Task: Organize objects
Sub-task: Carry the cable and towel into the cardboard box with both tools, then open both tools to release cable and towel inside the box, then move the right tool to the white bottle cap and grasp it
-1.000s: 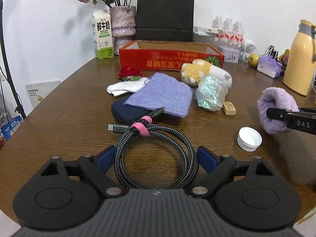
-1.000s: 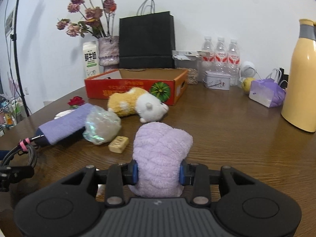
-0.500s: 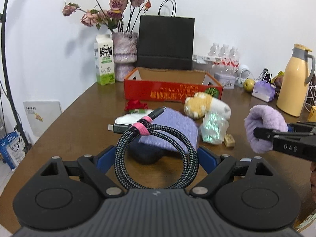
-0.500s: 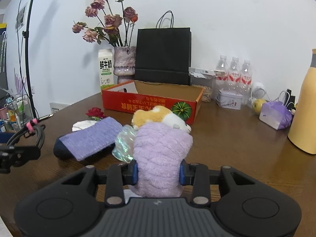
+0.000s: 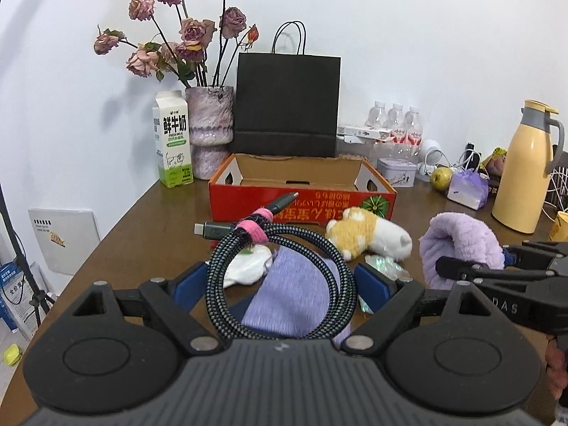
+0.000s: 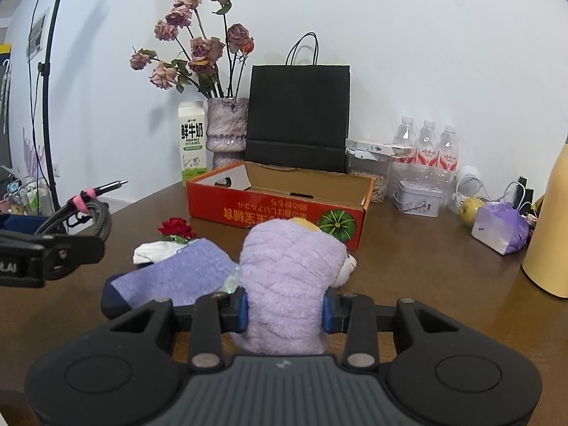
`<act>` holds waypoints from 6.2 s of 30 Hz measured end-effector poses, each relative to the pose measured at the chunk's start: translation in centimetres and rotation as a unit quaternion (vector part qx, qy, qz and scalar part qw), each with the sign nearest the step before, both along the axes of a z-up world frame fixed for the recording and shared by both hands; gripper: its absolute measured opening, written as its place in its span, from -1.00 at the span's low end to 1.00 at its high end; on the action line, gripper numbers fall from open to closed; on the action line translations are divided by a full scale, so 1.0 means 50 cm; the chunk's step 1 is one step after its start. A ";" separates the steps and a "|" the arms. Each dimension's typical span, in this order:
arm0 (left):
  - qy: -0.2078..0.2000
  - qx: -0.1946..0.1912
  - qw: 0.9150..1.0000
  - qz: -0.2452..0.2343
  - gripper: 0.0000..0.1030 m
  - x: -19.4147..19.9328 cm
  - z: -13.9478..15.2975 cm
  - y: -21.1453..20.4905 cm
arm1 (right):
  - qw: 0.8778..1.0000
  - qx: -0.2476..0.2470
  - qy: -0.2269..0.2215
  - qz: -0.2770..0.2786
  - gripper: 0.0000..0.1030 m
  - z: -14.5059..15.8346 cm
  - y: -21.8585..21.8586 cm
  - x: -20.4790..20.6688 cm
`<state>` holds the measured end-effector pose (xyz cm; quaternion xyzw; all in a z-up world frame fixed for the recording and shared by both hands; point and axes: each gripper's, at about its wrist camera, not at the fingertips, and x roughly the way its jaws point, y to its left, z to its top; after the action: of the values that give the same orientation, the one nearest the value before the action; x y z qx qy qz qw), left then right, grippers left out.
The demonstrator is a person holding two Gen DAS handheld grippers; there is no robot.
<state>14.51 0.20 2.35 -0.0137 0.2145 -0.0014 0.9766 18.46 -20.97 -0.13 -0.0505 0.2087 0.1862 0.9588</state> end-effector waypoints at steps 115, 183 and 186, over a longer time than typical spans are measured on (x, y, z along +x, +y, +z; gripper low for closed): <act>-0.004 -0.055 0.997 0.052 1.00 0.589 0.046 0.034 | 0.999 0.009 0.003 -0.050 1.00 0.056 0.121 0.543; 0.028 -0.030 0.999 0.019 1.00 0.004 -0.023 0.056 | 0.998 -0.046 0.038 -0.010 1.00 -0.028 0.010 -0.022; 0.032 -0.033 0.999 0.021 1.00 -0.001 -0.030 0.063 | 0.997 -0.048 0.052 -0.011 1.00 -0.044 0.006 -0.022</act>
<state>14.48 3.36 0.86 -0.0506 0.2453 0.0123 0.9681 17.38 -20.66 -2.31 -0.0848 0.2680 0.1681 0.9448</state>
